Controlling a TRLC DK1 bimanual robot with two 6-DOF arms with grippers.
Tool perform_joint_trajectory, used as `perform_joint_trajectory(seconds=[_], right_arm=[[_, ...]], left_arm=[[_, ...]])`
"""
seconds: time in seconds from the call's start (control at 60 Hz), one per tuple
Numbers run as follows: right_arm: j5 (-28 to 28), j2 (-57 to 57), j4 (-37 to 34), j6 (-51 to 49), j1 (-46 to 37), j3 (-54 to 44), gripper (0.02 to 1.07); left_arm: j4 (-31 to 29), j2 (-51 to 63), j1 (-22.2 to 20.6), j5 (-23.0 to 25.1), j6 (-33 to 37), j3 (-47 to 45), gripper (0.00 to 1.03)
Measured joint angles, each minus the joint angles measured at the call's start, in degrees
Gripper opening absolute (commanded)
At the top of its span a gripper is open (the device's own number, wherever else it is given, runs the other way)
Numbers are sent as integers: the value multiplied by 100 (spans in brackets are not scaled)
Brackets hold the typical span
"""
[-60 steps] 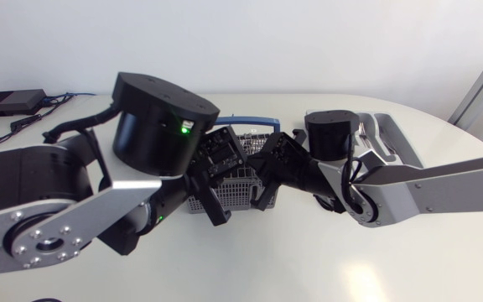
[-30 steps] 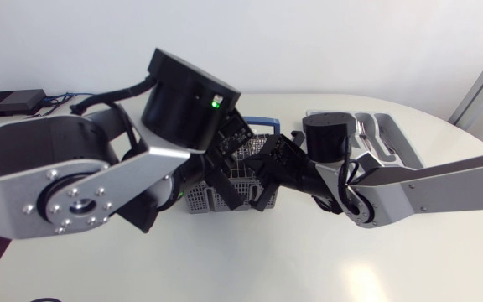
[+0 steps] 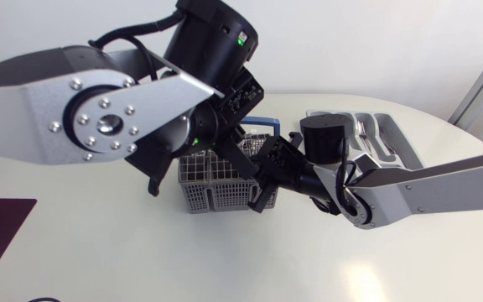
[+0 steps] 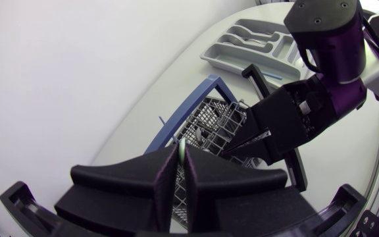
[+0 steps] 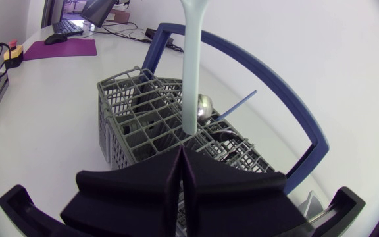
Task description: Unload the cutlery basket into the drawer organizer.
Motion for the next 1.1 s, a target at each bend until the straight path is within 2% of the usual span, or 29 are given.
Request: perform_joint_trajectory(seconds=[0.183,0.367,0.45,0.567,0.7,0.8,0.917,1.1], right_arm=[[2,-129,-4,-2,0,-68,8],[0,-887,-92,-2,0,-313,8],[2,-1309,-184,-2,-2,-420,20],[2,-1888,-396,-2,-2,-555,40],[24,-2529,-713,-2,-2,-713,54],[90,-2889,-927,-2,31,-767,64],[352,-3088,-988,-2,267,-780,71],[629,-3093,-1067,-2,649,-785,70]], left_arm=[[-544,-13,120,271,-175,332,12],[-1093,-264,179,455,-348,581,12],[-1287,-409,256,719,-476,730,12],[-1473,-566,581,1421,-717,859,12],[-1556,-538,1001,2081,-909,881,12],[-1567,-463,1134,2387,-1005,881,12],[-1567,-345,1143,2728,-1115,881,12],[-1572,-103,1143,3169,-1226,881,12]])
